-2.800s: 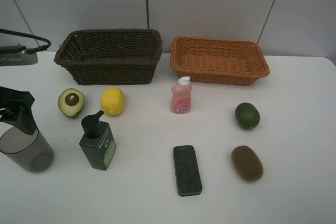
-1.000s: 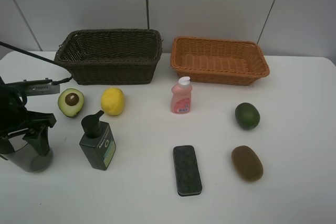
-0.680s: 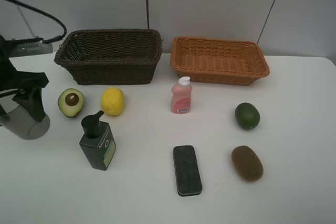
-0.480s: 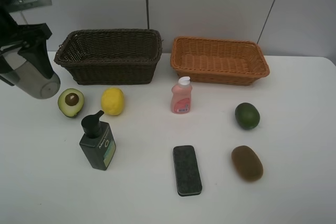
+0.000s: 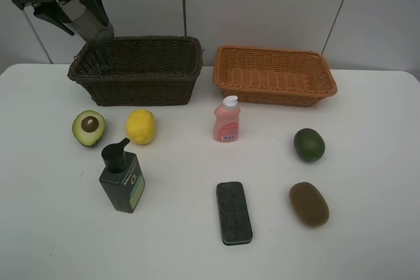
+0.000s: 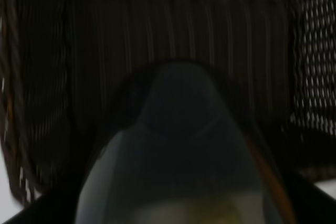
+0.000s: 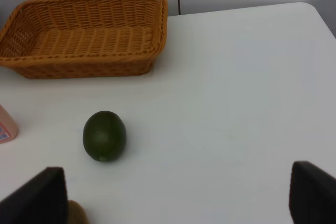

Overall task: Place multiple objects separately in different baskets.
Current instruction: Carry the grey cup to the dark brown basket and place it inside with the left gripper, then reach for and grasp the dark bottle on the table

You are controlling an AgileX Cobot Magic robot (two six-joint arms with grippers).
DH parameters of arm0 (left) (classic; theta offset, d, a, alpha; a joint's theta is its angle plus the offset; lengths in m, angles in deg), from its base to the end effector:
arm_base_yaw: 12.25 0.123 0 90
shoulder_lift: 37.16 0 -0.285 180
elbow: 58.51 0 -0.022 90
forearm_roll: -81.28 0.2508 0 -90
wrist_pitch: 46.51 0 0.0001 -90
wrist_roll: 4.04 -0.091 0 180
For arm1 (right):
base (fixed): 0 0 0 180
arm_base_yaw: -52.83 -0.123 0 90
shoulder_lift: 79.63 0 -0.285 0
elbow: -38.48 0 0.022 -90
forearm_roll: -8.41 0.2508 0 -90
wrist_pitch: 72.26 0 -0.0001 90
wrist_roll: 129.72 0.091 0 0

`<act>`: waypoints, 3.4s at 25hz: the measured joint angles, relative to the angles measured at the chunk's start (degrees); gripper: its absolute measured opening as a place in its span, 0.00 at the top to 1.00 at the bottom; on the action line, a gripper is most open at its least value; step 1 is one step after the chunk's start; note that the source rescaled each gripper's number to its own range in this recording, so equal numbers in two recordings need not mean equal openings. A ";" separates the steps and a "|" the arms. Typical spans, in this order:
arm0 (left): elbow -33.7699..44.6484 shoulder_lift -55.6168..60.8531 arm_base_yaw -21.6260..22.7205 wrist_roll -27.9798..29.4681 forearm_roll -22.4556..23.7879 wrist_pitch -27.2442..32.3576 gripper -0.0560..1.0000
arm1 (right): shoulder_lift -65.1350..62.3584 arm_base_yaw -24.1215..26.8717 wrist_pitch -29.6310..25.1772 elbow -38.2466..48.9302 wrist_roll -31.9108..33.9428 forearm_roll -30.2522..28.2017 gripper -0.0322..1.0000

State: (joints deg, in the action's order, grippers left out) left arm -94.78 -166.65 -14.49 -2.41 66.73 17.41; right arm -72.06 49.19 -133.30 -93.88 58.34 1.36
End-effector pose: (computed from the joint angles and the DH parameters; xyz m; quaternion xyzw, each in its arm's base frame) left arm 0.4671 -0.0388 0.2695 -0.0269 0.9724 -0.1291 0.1923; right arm -0.0072 -0.0103 0.2819 0.0358 0.8468 -0.0074 0.5306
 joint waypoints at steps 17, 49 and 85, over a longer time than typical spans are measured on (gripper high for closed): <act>-17.97 -13.83 0.00 0.40 4.98 4.56 0.01 | 0.00 0.00 0.00 0.00 0.00 -0.05 0.00; 54.04 43.63 -32.84 13.56 4.91 4.63 0.01 | 0.00 0.00 0.00 0.00 0.00 0.00 0.00; 57.55 23.47 -36.40 21.46 15.12 -12.81 0.94 | 0.00 0.00 0.00 0.00 0.00 0.00 0.00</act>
State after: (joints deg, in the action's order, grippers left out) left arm -37.22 -143.18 -50.90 19.05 81.85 4.60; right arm -72.06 49.19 -133.30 -93.88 58.34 1.36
